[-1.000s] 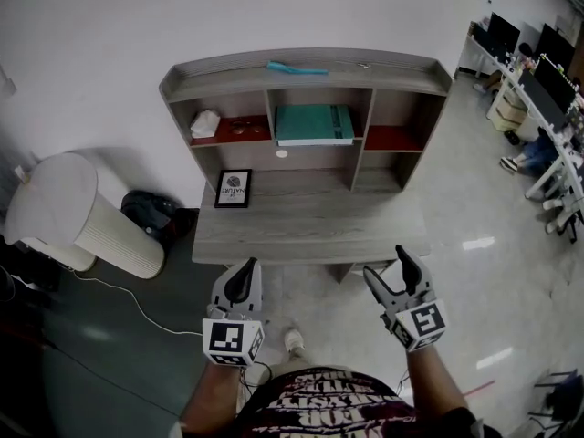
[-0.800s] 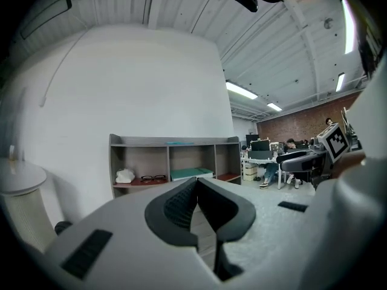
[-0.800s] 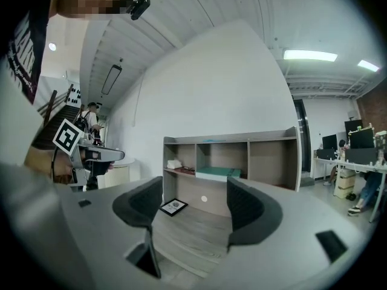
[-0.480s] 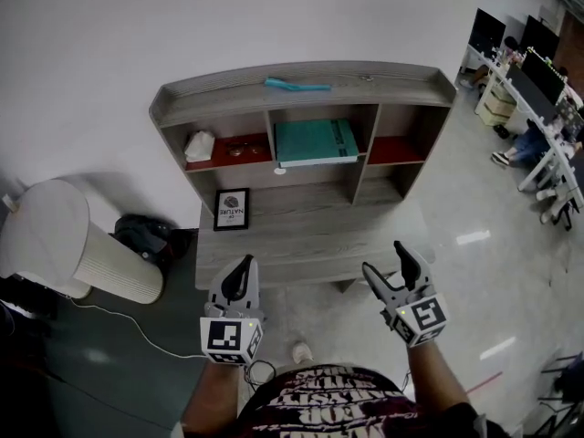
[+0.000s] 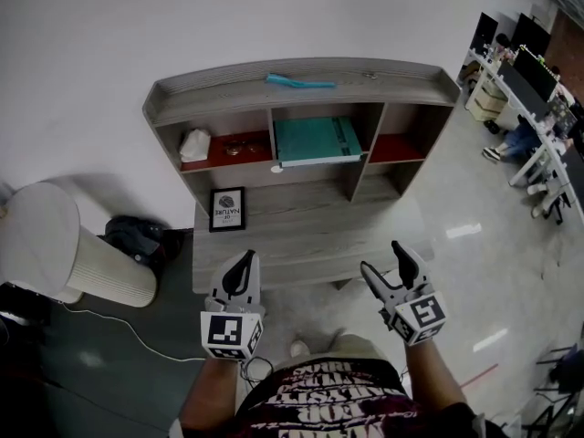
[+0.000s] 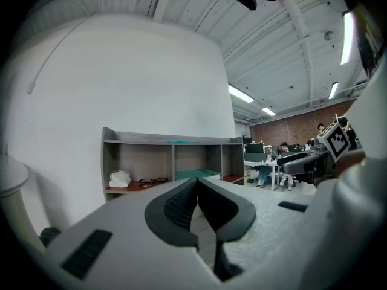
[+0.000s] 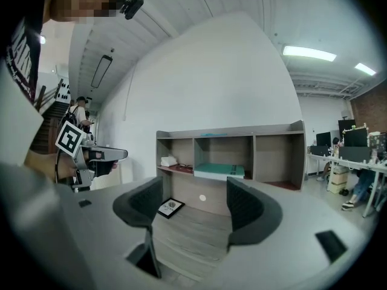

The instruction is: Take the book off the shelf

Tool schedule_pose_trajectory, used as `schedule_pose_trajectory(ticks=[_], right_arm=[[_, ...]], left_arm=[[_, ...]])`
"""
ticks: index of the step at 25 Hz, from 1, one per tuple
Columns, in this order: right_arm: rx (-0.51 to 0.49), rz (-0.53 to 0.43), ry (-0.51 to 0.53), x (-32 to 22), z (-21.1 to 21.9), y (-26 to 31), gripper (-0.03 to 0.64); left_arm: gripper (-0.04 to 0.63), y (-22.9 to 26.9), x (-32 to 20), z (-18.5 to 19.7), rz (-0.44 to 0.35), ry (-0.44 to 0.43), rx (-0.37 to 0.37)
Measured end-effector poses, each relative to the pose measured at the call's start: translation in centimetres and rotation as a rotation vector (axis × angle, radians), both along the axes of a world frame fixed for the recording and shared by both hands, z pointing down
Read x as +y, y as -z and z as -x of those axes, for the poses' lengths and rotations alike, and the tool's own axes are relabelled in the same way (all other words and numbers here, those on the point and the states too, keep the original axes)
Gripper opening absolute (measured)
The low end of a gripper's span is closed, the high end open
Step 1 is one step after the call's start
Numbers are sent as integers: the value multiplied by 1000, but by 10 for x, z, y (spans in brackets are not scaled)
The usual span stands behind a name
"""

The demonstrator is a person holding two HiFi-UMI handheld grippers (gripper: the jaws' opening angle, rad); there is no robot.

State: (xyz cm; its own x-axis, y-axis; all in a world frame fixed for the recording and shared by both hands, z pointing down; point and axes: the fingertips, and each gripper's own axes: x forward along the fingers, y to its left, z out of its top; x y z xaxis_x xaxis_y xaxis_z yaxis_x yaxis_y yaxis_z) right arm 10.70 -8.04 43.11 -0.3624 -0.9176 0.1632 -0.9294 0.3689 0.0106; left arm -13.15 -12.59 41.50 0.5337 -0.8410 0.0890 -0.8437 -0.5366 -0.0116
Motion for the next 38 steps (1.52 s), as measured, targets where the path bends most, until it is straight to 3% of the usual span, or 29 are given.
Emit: schedule_pose_trajectory(ticks=[14,38], right_arm=[[-12,13,12,-40,0,-9,327],[-147,182,20,-202,-55,-67,328]], left_arm=[[6,-13,-25,12,27,43,4],[6,-51,-161,-40,112,45,-57]])
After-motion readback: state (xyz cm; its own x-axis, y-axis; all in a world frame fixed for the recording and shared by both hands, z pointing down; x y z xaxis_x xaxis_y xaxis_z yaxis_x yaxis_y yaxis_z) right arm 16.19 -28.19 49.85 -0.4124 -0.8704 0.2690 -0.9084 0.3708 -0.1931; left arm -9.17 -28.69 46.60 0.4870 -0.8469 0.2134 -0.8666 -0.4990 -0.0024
